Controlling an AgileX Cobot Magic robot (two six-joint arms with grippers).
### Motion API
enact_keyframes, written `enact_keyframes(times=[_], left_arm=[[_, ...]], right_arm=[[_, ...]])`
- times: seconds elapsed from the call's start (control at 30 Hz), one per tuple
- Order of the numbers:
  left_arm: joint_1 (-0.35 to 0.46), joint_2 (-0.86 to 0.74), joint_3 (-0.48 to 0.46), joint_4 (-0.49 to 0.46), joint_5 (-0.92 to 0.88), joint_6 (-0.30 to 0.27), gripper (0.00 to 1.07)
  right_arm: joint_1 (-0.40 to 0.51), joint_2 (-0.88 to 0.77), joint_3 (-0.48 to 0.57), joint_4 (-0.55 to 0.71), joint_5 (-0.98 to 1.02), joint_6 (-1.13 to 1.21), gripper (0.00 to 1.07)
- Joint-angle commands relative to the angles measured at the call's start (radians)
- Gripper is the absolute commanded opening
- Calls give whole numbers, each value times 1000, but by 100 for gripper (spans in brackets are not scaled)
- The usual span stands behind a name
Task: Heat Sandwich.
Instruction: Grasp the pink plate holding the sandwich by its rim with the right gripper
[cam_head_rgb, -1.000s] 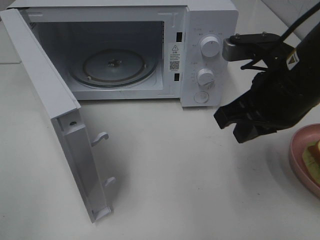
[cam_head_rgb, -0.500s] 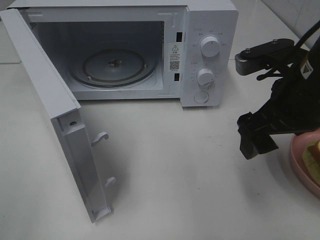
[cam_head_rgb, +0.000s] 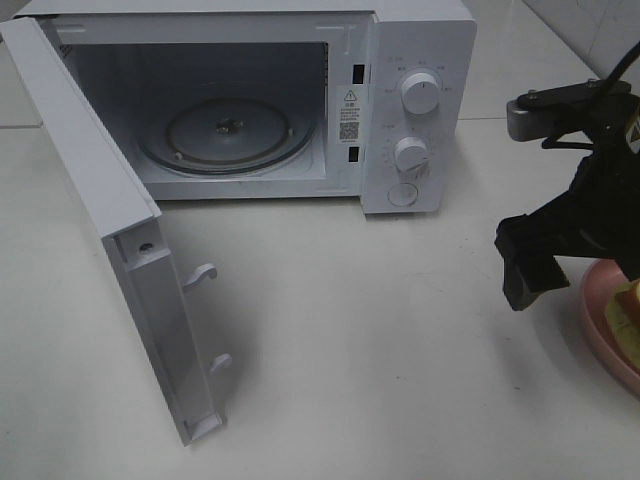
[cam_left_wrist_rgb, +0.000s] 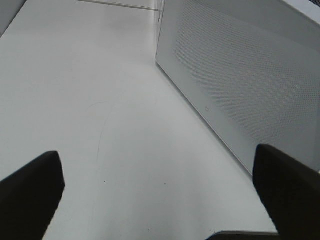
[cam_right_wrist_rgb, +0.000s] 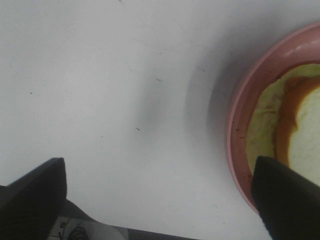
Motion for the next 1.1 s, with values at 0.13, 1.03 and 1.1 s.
enact_keyframes(times=[0.13,1.03,1.1], left_arm=[[2,-16,2,-8,-16,-5,97],[2,-16,2,-8,-16,-5,97],[2,-16,2,-8,-16,-5,97]], right_arm=[[-44,-8,23,-8,1,-27,95],[-174,173,144,-12,-238,-112,92],[-174,182,144,-16,-246,-112,92]])
